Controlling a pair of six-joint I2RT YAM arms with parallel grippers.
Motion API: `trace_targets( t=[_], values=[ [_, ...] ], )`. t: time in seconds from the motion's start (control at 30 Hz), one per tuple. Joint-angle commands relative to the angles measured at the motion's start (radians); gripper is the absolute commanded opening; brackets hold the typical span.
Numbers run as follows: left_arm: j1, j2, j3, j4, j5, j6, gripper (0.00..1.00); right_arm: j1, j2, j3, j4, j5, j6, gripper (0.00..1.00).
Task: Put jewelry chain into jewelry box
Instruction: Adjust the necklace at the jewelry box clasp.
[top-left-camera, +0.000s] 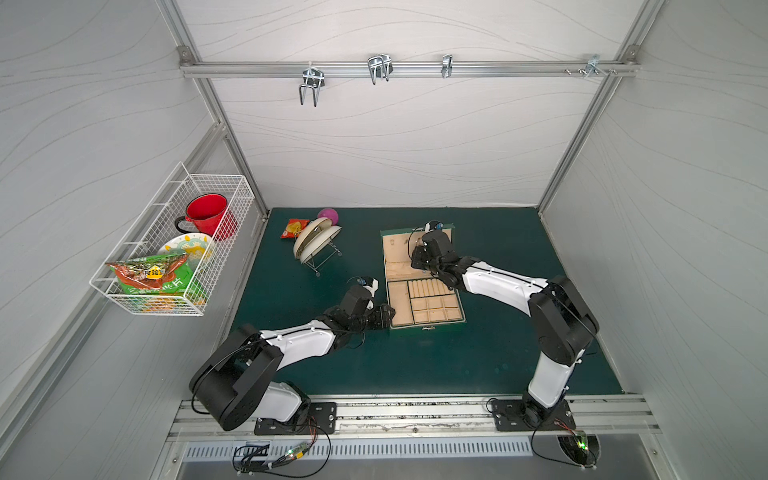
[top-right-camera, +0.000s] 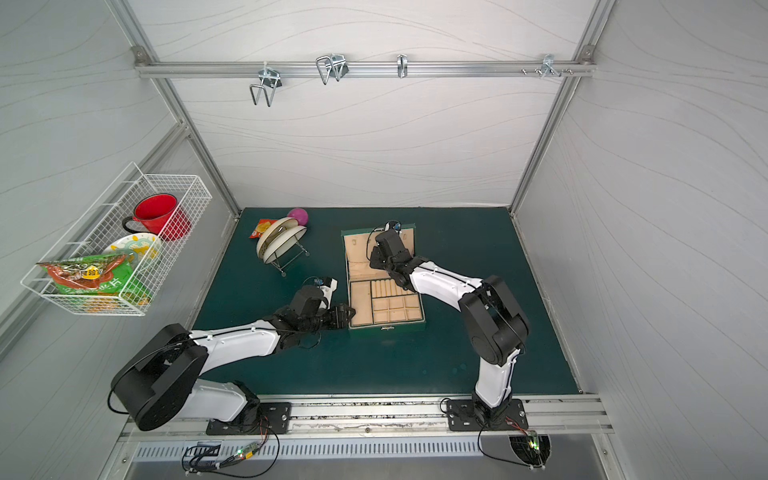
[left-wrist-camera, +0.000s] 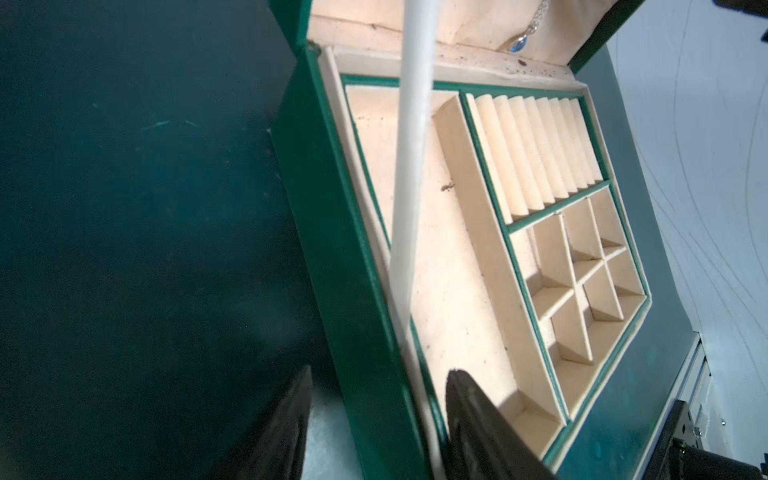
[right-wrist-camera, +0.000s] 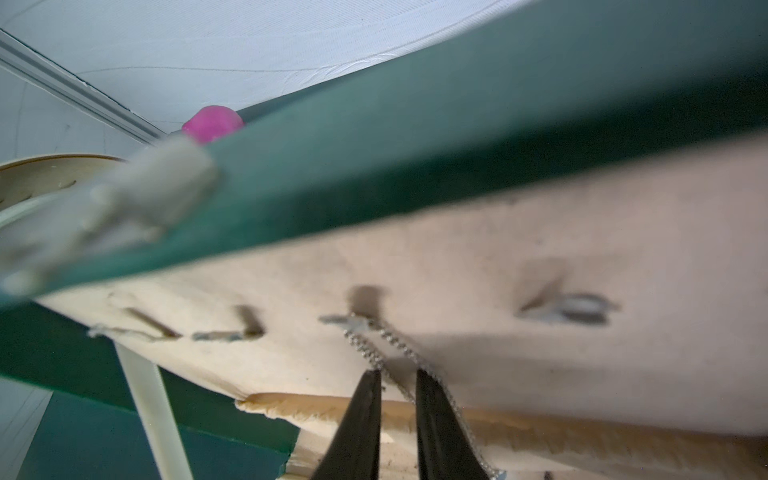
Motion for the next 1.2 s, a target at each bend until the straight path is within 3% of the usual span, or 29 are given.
trace_targets(
  t=[0.0,0.43,1.17],
  values=[
    [-0.013,0.015,-0.021,-0.007,0.008,0.006,0.53,0.013,0.038,0.03,-0.019,0.028,0.008,0.19],
    [-0.036,0.022,-0.049,-0.003,0.0,0.007,0.41,0.027,0.08,0.071,-0.052,0.066,0.01,0.01],
    [-0.036,0.014,-0.049,0.0,0.0,0.004,0.41,0.043,0.053,0.021,-0.034,0.026,0.012,0.0]
  ],
)
